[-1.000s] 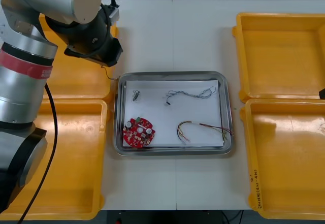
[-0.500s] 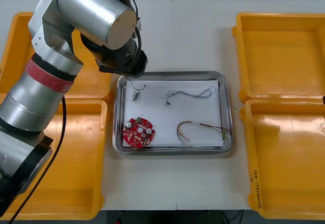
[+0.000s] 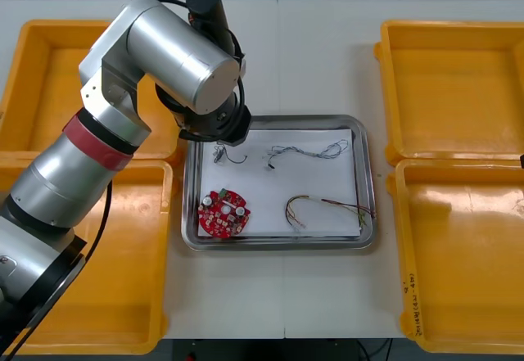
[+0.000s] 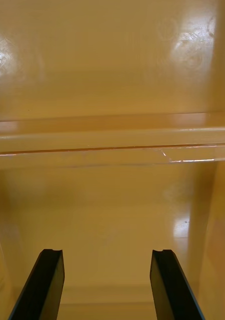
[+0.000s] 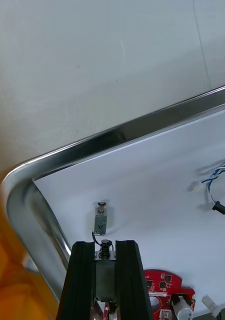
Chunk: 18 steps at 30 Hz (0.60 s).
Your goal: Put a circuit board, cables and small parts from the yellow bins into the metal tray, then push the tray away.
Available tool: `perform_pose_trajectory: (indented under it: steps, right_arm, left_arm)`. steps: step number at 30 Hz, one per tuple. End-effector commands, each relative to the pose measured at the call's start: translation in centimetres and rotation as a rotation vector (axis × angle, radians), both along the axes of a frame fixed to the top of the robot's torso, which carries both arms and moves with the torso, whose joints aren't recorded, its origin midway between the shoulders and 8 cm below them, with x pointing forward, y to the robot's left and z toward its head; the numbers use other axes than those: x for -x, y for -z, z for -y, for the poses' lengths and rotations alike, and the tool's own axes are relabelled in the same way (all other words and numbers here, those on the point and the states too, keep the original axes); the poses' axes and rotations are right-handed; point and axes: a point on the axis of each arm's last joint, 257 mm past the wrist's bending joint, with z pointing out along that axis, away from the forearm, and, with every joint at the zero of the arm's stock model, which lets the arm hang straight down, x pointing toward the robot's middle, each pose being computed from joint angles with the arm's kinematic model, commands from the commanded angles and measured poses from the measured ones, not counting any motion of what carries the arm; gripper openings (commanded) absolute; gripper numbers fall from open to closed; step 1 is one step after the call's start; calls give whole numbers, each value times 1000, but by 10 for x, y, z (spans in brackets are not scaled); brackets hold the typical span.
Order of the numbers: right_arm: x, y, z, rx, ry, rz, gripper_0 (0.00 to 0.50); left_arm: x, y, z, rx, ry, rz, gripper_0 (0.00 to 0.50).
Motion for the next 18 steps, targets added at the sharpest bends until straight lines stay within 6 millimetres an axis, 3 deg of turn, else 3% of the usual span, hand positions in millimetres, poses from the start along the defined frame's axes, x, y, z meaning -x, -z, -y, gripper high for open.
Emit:
perform_pose_trajectory:
  steps: [1,10,18]
  right_arm:
    - [2,-13,10,-7,57,27,500]
    - [2,-13,11,-4,60,28,500]
    - [2,-11,11,-3,67,24,500]
  left_arm:
    - [0,15,19,70,-75,-12,1]
    - [-8,39,27,85,-78,-3,2]
    - [-3,45,30,83,-75,-16,2]
